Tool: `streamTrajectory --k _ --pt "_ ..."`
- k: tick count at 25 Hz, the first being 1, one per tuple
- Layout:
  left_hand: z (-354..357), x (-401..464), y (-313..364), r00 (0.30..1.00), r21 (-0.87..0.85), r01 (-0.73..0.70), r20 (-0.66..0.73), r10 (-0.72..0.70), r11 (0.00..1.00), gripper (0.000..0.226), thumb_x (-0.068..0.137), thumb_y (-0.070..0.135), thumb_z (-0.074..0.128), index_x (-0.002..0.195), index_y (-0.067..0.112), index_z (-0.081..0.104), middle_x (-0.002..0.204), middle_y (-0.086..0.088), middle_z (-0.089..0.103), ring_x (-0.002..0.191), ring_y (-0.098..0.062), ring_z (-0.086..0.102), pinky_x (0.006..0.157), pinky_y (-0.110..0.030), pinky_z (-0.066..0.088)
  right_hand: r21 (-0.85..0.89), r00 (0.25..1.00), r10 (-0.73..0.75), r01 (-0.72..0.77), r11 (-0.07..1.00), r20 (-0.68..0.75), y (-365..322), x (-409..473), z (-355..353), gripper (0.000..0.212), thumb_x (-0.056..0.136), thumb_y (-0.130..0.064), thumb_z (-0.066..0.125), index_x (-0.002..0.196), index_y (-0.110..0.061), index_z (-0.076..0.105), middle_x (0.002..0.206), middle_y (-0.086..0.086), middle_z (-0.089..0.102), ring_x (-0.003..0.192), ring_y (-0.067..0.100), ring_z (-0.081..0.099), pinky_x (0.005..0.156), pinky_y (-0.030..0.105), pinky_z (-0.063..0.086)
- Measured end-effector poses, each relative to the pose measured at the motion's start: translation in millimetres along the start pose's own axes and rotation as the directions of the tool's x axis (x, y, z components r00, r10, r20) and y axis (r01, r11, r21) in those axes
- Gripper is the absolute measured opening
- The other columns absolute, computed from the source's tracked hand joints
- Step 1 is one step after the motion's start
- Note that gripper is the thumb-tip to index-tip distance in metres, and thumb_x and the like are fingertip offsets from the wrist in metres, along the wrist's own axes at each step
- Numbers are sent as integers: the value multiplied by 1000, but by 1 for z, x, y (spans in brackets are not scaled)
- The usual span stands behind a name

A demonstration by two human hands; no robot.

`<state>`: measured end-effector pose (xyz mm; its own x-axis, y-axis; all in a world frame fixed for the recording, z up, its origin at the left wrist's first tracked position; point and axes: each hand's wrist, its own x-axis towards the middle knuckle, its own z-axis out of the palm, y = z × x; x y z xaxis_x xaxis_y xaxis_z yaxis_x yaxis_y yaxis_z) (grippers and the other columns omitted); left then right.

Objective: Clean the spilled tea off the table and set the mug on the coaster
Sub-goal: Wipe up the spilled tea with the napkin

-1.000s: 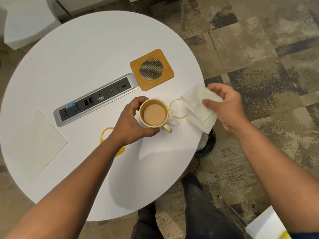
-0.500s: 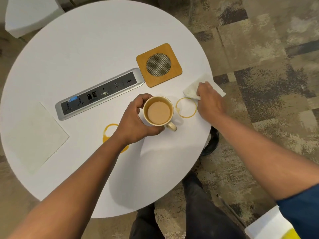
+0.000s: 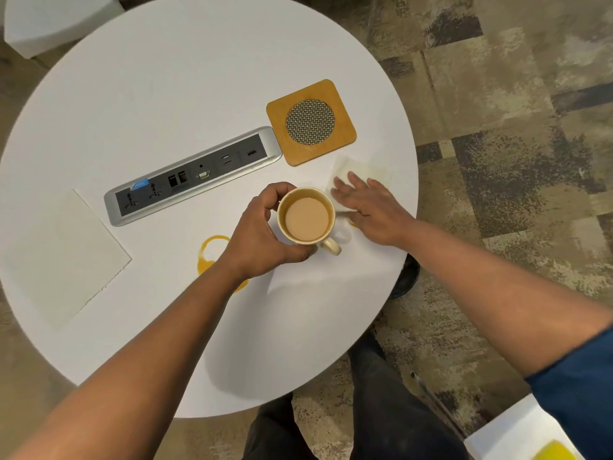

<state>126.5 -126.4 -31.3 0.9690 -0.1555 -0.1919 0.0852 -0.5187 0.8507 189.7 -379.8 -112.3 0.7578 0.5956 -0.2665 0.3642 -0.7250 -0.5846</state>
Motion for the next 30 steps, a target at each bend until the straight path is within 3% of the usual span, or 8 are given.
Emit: streamTrajectory --k 4,11,14,16,19,22,26,30 --pt "0 -3 0 1000 -4 9 1 -9 1000 82 52 48 91 124 41 52 123 22 60 118 -10 56 88 -21 39 50 994 -77 73 996 80 7 -12 2 55 100 -4 46 151 -22 40 162 -7 26 152 11 7 122 34 3" --pt "-2 -7 0 1000 -10 -5 -8 5 1000 81 52 47 92 122 42 52 122 21 60 118 -13 56 90 -23 40 154 996 10 -23 988 86 2 -53 11 56 99 -2 45 151 -21 39 158 -13 21 150 6 6 122 30 -1" --pt "-1 -10 0 1000 -5 -10 0 10 1000 82 52 46 92 123 41 52 123 20 60 118 -14 56 89 -22 39 112 990 52 -67 991 130 -9 -65 18 58 97 -27 38 154 -21 31 160 -14 11 149 4 -1 121 30 -3" --pt "1 -12 0 1000 -9 -13 7 13 1000 82 52 46 93 123 41 52 123 20 61 118 -15 56 89 -22 39 125 989 117 -128 984 89 -14 -64 16 59 99 -43 33 154 -22 33 164 -10 16 150 5 5 122 35 5" --pt "2 -15 0 1000 -18 -6 18 7 1000 81 52 45 93 123 39 53 123 18 61 118 -16 56 90 -24 40 -99 986 165 -163 982 12 -17 -57 14 71 96 -52 47 156 -23 24 167 -4 13 150 19 14 118 43 18" --pt "2 -17 0 1000 -20 -3 23 3 1000 82 52 45 93 124 37 54 123 18 61 117 -15 57 91 -25 42 -293 986 161 -142 946 42 -19 -51 18 87 92 -63 47 158 -17 12 167 4 6 151 28 5 119 47 13" --pt "0 -17 0 1000 -18 -9 17 10 1000 82 53 46 92 124 37 53 122 20 61 117 -14 57 90 -24 43 -283 986 168 -157 946 14 -23 -53 32 72 103 -49 32 159 -14 1 167 8 -15 152 26 -19 123 47 -2" --pt "0 -17 0 1000 -13 -8 8 8 1000 82 53 45 93 124 39 53 122 21 60 118 -13 56 91 -24 42 -264 983 175 -185 947 -60 -27 -53 40 62 106 -32 34 159 -13 8 168 10 -7 153 28 -11 124 45 -1"
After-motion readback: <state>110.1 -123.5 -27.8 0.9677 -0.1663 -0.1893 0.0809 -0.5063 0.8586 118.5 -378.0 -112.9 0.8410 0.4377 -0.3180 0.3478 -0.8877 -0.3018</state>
